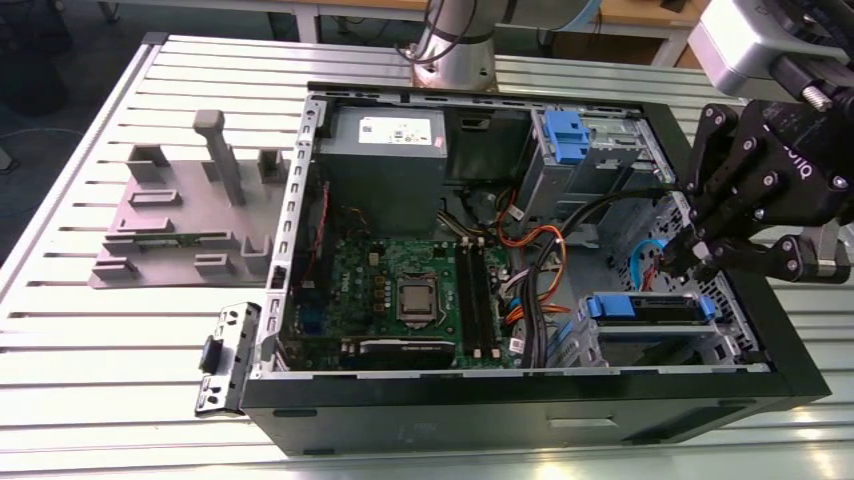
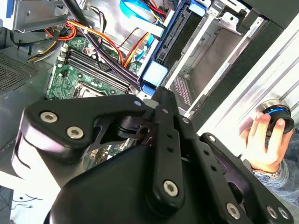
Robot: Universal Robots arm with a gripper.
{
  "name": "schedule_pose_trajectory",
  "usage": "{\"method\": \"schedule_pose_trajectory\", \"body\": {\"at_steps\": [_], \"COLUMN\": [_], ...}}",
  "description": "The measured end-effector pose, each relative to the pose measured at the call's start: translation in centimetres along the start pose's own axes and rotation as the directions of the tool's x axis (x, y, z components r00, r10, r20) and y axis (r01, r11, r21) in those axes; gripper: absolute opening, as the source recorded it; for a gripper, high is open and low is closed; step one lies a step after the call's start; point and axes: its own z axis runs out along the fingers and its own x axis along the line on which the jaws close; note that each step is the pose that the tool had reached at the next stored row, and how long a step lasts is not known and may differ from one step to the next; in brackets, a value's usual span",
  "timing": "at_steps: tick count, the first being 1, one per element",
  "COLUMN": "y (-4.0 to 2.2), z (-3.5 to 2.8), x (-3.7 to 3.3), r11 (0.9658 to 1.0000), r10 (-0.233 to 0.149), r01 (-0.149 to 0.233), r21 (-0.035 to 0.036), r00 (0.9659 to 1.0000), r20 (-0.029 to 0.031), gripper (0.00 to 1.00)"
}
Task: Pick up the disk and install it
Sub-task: 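Insert the disk into the insertion slot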
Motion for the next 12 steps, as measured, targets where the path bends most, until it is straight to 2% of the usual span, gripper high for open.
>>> {"method": "schedule_pose_trajectory", "body": {"at_steps": [12], "y": [-0.01], "z": [0.21], "x": [0.01], "r11": [1.0000], "r10": [0.000], "r01": [0.000], "r21": [0.0000], "r00": [1.0000], "r20": [0.0001], "gripper": [0.10]}}
